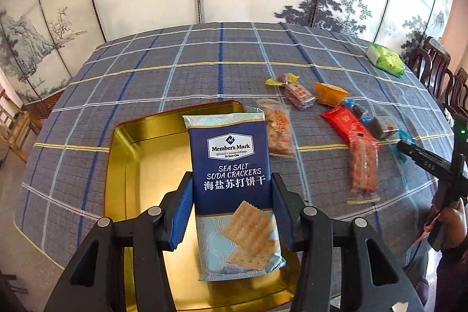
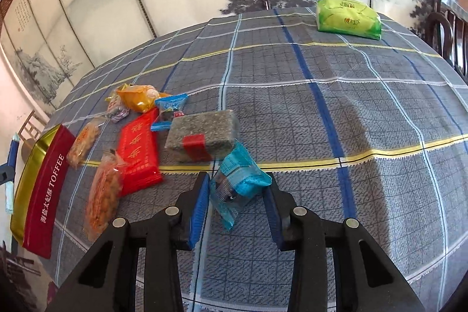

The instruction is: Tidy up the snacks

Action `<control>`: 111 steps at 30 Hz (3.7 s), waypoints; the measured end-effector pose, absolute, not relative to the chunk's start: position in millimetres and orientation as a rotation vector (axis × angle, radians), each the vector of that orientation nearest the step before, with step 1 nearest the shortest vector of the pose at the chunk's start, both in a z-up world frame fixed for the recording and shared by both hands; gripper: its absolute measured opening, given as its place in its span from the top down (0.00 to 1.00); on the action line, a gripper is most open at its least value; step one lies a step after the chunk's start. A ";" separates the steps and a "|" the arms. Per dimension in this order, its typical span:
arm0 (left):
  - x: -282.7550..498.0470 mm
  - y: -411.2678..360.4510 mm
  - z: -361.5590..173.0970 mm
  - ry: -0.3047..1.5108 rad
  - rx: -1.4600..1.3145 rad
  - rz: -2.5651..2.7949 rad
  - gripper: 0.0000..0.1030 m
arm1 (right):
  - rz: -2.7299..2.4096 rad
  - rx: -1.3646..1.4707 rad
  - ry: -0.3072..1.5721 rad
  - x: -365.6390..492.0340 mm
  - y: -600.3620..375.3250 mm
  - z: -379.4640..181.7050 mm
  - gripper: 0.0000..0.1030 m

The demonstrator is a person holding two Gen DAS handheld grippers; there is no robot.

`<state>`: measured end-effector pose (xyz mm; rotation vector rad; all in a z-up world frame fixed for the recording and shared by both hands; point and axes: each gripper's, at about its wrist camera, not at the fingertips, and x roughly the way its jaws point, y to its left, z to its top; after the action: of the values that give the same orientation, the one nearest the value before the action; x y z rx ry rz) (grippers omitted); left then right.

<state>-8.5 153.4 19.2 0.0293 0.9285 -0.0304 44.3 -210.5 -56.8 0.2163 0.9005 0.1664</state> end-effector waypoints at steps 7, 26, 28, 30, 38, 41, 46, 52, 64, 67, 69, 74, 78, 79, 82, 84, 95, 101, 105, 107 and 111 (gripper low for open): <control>12.2 185.1 1.3 0.952 0.080 0.047 0.55 | 0.159 0.204 0.896 45.0 -207.3 -56.3 0.63; 26.6 209.5 11.2 0.845 0.121 0.151 0.29 | 0.161 0.210 0.894 43.4 -208.5 -56.6 0.63; 20.5 214.1 22.8 0.796 0.091 0.163 0.29 | 0.164 0.211 0.893 43.5 -207.9 -56.4 0.63; 11.7 219.3 34.1 0.750 0.065 0.184 0.29 | 0.163 0.207 0.890 42.6 -208.6 -56.3 0.63; -59.8 243.3 37.0 0.674 -0.064 0.290 0.26 | 0.184 0.222 0.880 28.4 -202.5 -50.7 0.63; -89.1 250.6 31.0 0.652 -0.118 0.338 0.26 | 0.223 0.239 0.862 20.8 -193.9 -37.6 0.63; -106.3 256.5 23.6 0.665 -0.150 0.354 0.26 | 0.352 0.224 0.820 12.9 -149.5 -1.4 0.63; -114.6 249.4 23.8 0.652 -0.111 0.333 0.26 | 0.544 0.172 0.808 8.4 -67.6 30.4 0.63; -130.5 241.8 18.4 0.633 -0.020 0.290 0.22 | 0.758 0.037 0.924 31.5 73.4 11.0 0.63; -128.4 242.9 14.7 0.645 -0.024 0.284 0.21 | 0.762 0.029 0.958 40.3 91.5 -1.6 0.63; -125.0 243.5 11.6 0.660 -0.026 0.276 0.21 | 0.776 0.032 0.980 47.6 99.1 -7.6 0.62; -119.7 239.4 -0.2 0.695 -0.026 0.261 0.21 | 0.765 0.053 1.005 62.4 110.3 -13.9 0.58; -120.7 238.0 0.6 0.682 -0.022 0.245 0.21 | 0.695 0.077 0.929 70.9 87.1 3.0 0.53; -121.9 237.6 1.9 0.673 -0.019 0.242 0.21 | 0.652 0.072 0.929 76.9 77.4 5.2 0.53; -124.3 236.6 5.6 0.649 -0.017 0.230 0.19 | 0.515 0.098 1.018 105.0 42.2 -4.2 0.52; -124.0 235.7 5.2 0.644 -0.019 0.226 0.17 | 0.470 0.143 1.108 122.4 24.3 -18.4 0.51; -118.3 237.4 -3.6 0.679 -0.019 0.215 0.16 | 0.417 0.113 1.147 145.9 39.5 -50.5 0.43; -117.2 236.3 -4.5 0.693 -0.022 0.216 0.16 | 0.393 -0.013 1.093 138.8 55.2 -51.8 0.44; -118.3 232.1 1.1 0.691 -0.016 0.215 0.16 | 0.417 -0.063 1.082 129.1 50.2 -51.5 0.62; -119.0 227.1 5.2 0.687 0.000 0.210 0.16 | 0.480 -0.034 1.060 116.4 41.5 -46.3 0.62; -120.6 209.1 14.2 0.664 0.053 0.183 0.16 | 0.489 0.105 0.954 75.6 -17.9 -17.9 0.62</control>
<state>-120.6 209.1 14.2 0.0529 0.6639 0.1829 75.6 -17.9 -17.9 0.1047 0.9541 0.4886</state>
